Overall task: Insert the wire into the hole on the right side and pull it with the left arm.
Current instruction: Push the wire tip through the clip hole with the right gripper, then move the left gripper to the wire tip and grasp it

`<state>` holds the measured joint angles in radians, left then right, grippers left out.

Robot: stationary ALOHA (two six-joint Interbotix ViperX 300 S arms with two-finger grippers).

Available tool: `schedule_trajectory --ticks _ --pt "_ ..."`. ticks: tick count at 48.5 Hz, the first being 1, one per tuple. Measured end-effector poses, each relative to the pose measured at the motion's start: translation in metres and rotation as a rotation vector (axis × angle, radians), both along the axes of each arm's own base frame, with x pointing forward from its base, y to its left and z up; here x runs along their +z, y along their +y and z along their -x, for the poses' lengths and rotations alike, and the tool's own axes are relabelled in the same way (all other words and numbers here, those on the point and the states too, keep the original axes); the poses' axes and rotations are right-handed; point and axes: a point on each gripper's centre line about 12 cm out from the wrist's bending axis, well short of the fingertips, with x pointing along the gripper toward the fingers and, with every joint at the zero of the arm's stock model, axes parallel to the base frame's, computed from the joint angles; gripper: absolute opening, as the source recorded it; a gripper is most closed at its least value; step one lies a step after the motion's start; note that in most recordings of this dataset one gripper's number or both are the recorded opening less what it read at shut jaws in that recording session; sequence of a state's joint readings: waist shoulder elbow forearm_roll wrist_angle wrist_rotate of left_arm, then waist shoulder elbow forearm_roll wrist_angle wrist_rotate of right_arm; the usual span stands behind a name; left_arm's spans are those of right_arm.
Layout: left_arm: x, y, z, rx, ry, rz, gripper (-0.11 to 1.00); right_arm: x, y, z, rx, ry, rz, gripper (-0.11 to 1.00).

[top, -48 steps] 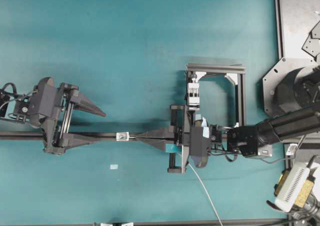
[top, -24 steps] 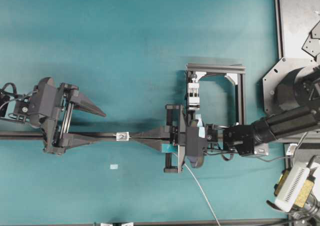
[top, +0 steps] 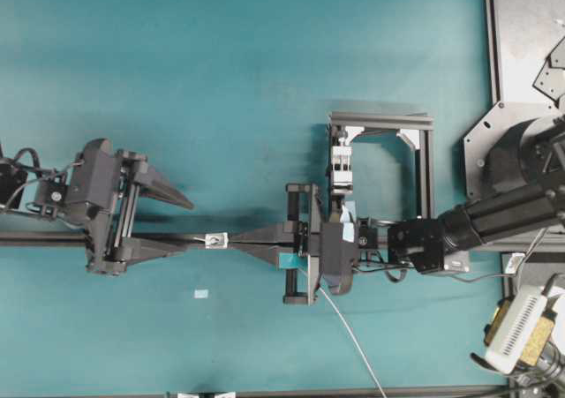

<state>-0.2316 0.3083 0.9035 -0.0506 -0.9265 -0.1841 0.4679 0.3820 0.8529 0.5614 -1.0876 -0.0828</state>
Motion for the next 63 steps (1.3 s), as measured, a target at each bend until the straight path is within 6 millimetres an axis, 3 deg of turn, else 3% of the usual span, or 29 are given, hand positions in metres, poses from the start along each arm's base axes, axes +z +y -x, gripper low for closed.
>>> schedule_trajectory --ticks 28,32,43,46,49,63 --pt "0.001 -0.001 -0.005 0.017 0.021 0.053 0.81 -0.001 0.000 0.000 0.001 0.007 0.000 0.00" --pt "0.001 -0.002 -0.006 0.016 0.023 0.054 0.67 -0.001 0.000 0.001 0.001 0.007 0.000 0.00" --pt "0.002 -0.004 -0.007 0.007 0.020 0.048 0.07 -0.001 0.000 0.000 0.001 0.006 0.000 0.00" --pt "0.003 -0.007 -0.007 -0.002 0.017 0.047 -0.01 -0.001 0.000 0.000 0.001 0.006 0.000 0.00" --pt "0.005 -0.010 -0.008 -0.010 0.010 0.047 -0.06 -0.001 0.000 0.000 0.000 0.008 -0.001 0.00" --pt "0.006 -0.015 -0.009 -0.023 0.013 0.045 -0.06 -0.001 0.000 0.000 0.002 0.009 -0.001 0.00"
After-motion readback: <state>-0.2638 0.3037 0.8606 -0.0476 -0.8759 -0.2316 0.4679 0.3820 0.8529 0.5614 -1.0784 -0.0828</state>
